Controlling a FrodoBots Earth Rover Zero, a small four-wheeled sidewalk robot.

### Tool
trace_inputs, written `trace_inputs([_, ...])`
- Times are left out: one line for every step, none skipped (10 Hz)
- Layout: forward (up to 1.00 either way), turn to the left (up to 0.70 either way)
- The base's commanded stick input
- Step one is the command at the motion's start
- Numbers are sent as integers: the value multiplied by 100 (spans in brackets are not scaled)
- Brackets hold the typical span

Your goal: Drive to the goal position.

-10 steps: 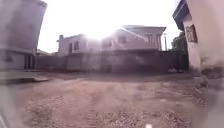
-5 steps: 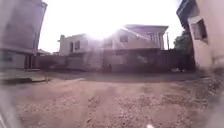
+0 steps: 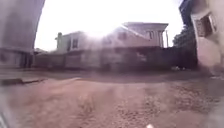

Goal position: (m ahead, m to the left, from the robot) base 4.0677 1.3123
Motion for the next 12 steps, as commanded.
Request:
trace_inputs([70, 1])
trace_inputs([70, 1])
trace_inputs([70, 1])
trace_inputs([70, 1])
trace_inputs([70, 1])
trace_inputs([70, 1])
trace_inputs([70, 1])
trace_inputs([70, 1])
trace_inputs([70, 1])
trace_inputs([70, 1])
trace_inputs([70, 1])
trace_inputs([70, 2])
